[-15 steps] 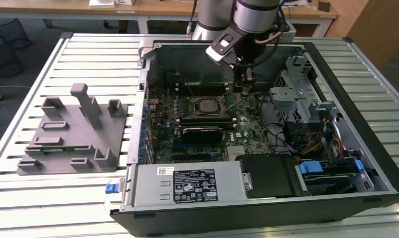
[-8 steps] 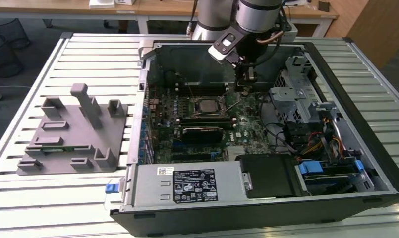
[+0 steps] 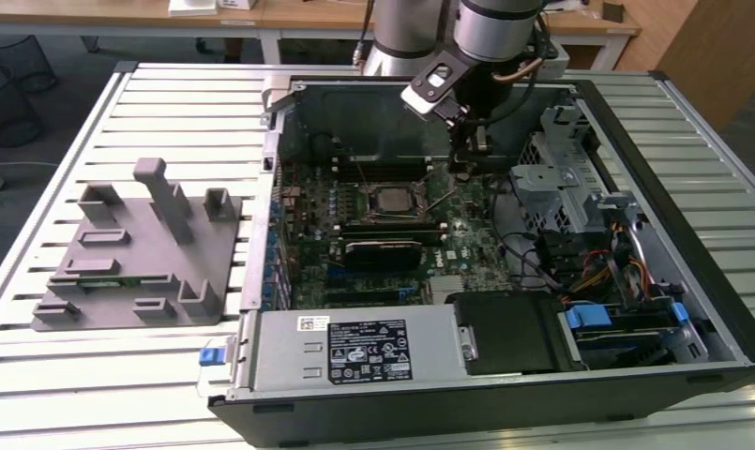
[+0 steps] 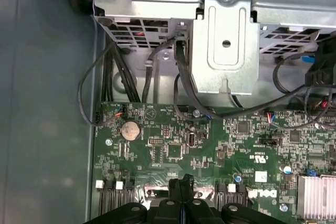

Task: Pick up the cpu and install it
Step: 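Close the cpu cover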

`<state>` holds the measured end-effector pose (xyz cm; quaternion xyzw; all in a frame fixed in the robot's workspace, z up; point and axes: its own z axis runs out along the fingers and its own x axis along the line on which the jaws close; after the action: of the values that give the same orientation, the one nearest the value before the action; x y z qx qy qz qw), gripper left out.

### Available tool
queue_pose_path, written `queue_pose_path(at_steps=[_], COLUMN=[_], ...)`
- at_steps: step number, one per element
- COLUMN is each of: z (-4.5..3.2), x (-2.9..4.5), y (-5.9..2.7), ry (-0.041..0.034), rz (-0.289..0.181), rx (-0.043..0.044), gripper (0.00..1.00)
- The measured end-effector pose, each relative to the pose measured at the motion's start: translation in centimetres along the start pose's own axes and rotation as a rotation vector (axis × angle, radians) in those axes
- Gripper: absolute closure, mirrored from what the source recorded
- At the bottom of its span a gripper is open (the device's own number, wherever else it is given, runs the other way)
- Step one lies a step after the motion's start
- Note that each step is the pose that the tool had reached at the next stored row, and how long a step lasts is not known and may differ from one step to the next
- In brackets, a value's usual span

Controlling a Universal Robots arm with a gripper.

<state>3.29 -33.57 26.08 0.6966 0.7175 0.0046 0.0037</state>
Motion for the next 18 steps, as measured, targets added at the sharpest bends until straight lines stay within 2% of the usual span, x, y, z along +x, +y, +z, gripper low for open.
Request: queue_pose_path(at_steps=[18], z=[0.63], x=[0.28], y=[1.23], ry=[-0.0005], rz=[0.0], rx=[0.0], gripper=[0.89])
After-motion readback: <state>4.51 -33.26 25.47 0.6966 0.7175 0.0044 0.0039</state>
